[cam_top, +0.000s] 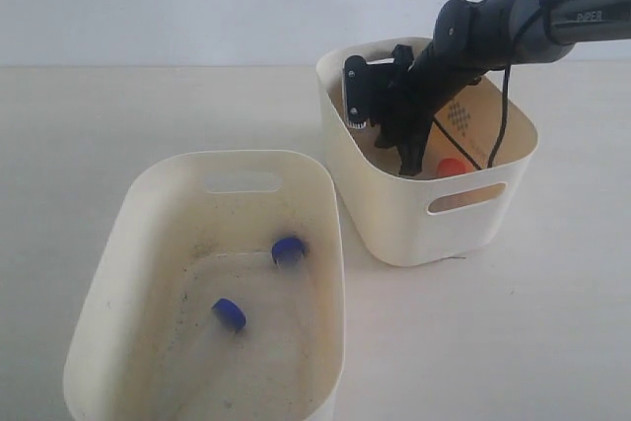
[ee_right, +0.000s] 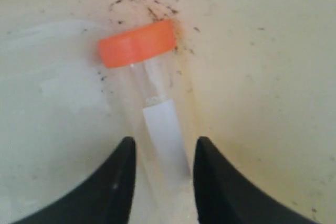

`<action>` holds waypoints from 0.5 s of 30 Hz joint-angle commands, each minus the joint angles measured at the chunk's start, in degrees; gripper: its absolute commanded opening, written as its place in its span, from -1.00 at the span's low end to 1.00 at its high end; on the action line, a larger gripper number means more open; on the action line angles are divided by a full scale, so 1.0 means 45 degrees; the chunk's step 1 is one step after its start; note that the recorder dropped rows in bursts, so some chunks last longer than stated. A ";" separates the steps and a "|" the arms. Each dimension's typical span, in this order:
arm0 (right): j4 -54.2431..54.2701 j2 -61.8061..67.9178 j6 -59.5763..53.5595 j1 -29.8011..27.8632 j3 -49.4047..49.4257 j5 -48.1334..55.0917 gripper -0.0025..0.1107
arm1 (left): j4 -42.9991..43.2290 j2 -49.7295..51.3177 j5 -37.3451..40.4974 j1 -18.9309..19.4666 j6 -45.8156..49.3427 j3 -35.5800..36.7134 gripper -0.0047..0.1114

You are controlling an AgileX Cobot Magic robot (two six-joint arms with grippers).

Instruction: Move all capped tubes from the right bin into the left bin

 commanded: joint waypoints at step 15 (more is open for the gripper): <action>-0.0087 0.0172 0.0906 -0.0040 0.0062 0.0846 -0.34 | -0.0036 0.0006 -0.0044 -0.0054 -0.0121 -0.0046 -0.84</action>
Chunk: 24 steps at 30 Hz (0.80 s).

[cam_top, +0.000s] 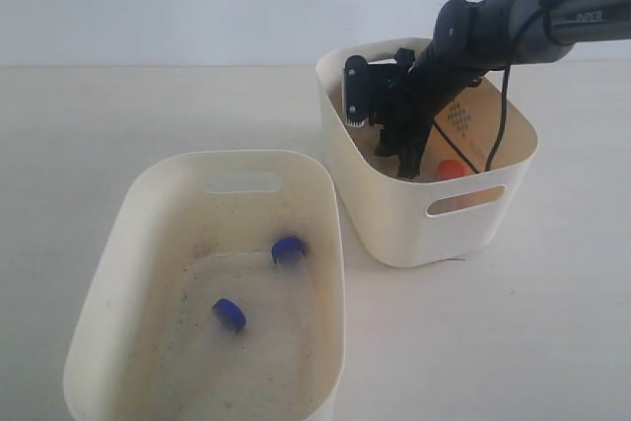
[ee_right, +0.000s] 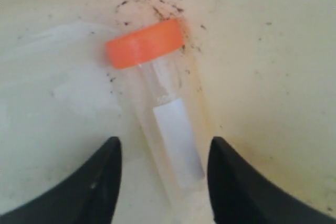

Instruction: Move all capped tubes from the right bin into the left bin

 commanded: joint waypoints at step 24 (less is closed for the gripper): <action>-0.0892 0.0415 0.1388 -0.0040 0.0062 0.2435 -0.96 | -0.0036 0.0006 -0.0044 -0.0054 -0.0121 -0.0046 -0.84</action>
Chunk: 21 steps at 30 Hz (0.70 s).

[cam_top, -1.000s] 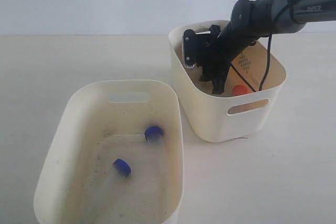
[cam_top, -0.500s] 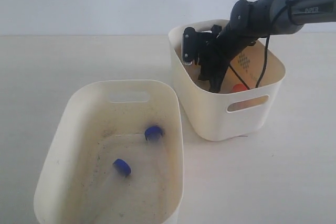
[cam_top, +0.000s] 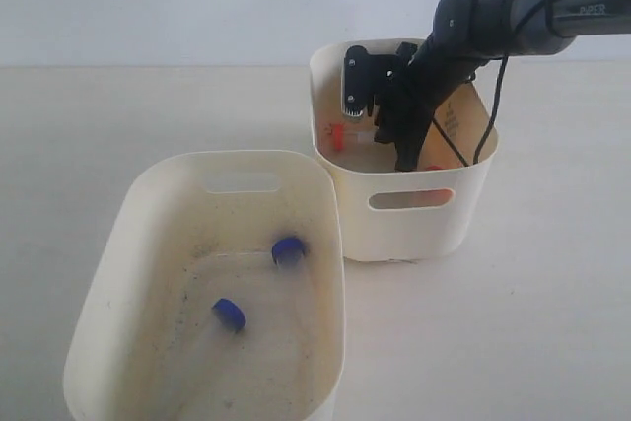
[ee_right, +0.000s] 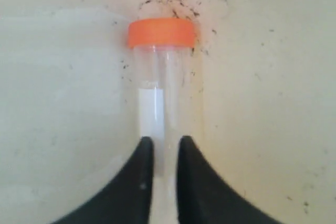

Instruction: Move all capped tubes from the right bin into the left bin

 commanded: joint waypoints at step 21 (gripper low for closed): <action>0.0829 -0.0598 0.0448 0.0008 0.0318 0.1284 -0.84 | -0.0036 0.0006 -0.0044 -0.0054 -0.0121 -0.0046 -0.84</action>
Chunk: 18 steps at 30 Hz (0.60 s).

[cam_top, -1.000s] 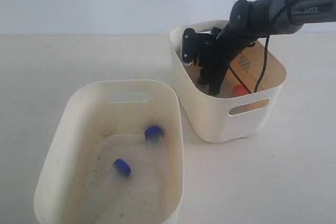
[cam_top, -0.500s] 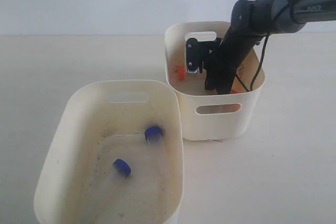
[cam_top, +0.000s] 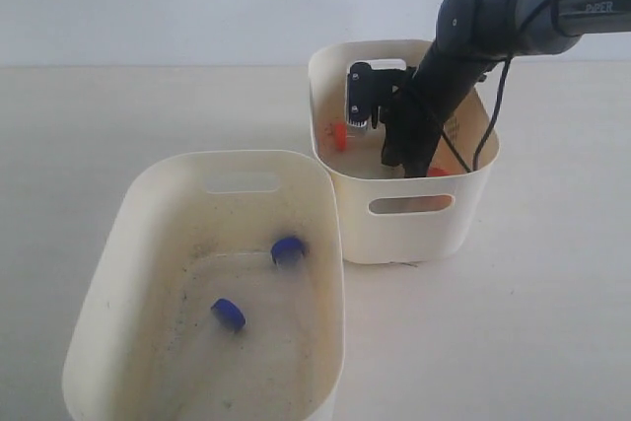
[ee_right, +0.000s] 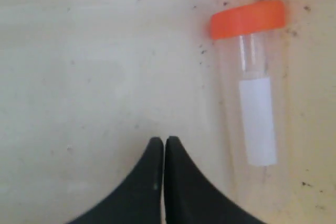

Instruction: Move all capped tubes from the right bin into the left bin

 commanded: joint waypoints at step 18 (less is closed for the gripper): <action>0.0660 -0.0114 0.0115 0.0392 0.0073 -0.2408 -0.12 | -0.0036 0.0006 -0.0044 -0.0054 -0.0121 -0.0046 -0.84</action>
